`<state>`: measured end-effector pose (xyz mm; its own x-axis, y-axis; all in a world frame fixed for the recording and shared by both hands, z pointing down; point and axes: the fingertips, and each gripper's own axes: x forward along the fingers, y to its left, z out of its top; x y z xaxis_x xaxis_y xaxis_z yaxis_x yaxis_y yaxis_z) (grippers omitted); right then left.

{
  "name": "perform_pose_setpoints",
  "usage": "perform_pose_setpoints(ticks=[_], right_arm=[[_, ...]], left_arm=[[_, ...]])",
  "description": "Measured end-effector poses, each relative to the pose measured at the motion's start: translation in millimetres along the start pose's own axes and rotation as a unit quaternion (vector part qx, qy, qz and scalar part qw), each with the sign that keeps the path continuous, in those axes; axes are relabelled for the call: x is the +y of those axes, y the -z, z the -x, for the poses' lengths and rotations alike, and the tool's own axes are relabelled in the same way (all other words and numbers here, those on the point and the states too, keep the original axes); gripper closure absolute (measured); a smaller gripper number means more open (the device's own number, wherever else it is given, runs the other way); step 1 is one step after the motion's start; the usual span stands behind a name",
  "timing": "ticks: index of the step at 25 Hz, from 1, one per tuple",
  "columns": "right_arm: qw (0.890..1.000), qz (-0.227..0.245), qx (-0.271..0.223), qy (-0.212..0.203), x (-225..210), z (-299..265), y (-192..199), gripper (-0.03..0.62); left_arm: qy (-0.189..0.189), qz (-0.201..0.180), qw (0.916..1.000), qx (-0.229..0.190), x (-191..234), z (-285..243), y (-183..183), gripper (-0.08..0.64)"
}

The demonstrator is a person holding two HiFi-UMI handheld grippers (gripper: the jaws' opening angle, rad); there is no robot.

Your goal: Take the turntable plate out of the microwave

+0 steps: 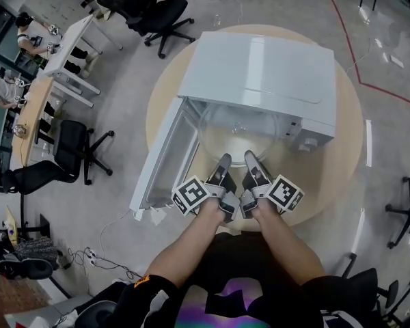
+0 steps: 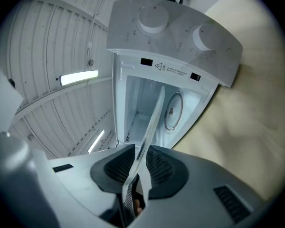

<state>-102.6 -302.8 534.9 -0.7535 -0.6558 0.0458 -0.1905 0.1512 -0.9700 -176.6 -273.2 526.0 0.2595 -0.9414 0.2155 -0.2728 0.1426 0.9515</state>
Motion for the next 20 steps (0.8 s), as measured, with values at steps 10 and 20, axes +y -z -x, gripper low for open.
perform_pose_setpoints(ticks=[10,20], right_arm=[[1.000,0.014,-0.006,-0.005,16,65,44,0.512],[1.000,0.024,-0.008,-0.005,33,133,100,0.512]], left_arm=[[0.015,-0.007,0.9998,0.012,-1,68,39,0.466],[0.033,0.002,0.9994,0.010,4,151,77,0.466]])
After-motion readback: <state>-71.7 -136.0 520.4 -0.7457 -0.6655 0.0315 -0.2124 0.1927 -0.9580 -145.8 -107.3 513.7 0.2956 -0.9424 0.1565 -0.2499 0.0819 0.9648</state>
